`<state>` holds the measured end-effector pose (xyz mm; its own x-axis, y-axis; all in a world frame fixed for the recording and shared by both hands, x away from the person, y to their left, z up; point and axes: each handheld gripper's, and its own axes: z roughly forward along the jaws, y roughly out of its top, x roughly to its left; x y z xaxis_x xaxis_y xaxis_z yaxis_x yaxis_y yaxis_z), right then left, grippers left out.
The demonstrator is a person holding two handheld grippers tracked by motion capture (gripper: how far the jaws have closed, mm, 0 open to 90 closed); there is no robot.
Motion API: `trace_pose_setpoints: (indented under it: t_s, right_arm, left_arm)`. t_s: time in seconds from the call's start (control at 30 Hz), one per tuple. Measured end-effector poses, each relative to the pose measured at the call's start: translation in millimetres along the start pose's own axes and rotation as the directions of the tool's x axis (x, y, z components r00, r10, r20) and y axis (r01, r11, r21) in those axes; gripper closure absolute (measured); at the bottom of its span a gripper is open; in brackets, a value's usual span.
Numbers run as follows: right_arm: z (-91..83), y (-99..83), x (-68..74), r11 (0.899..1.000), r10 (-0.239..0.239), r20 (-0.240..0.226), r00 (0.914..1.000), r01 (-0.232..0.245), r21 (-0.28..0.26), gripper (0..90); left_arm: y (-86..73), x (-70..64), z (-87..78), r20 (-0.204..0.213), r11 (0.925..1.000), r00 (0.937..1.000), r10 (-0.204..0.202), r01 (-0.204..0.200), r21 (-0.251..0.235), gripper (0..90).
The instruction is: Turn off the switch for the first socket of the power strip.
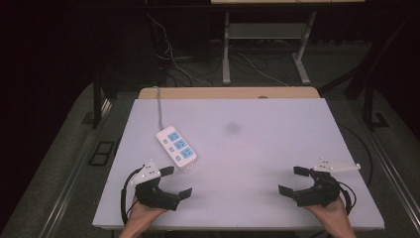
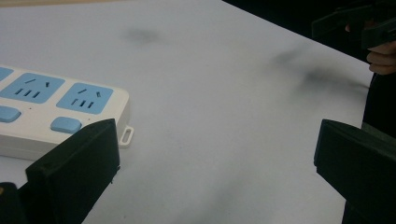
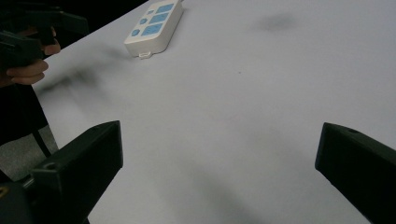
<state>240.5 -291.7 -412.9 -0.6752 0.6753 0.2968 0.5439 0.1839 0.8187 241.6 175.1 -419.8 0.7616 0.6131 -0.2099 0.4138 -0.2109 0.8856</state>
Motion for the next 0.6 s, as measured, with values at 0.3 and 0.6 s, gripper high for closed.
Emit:
trace_pose_setpoints:
  t_s: [0.3, 0.6]
  right_arm:
    - [2.0, 0.4, -1.5, 1.0, 0.008, -0.003, 1.0, -0.008, 0.01, 0.6]
    - [2.0, 0.8, -3.3, 1.0, 0.015, -0.006, 0.9999, -0.015, 0.01, 0.6]
  left_arm:
    - [-0.8, 0.1, -1.7, -0.005, 1.0, 1.0, -0.006, 0.006, -0.003, 0.0]
    - [-1.1, 0.0, -2.3, -0.001, 0.9999, 0.9999, -0.013, 0.013, 0.001, 0.0]
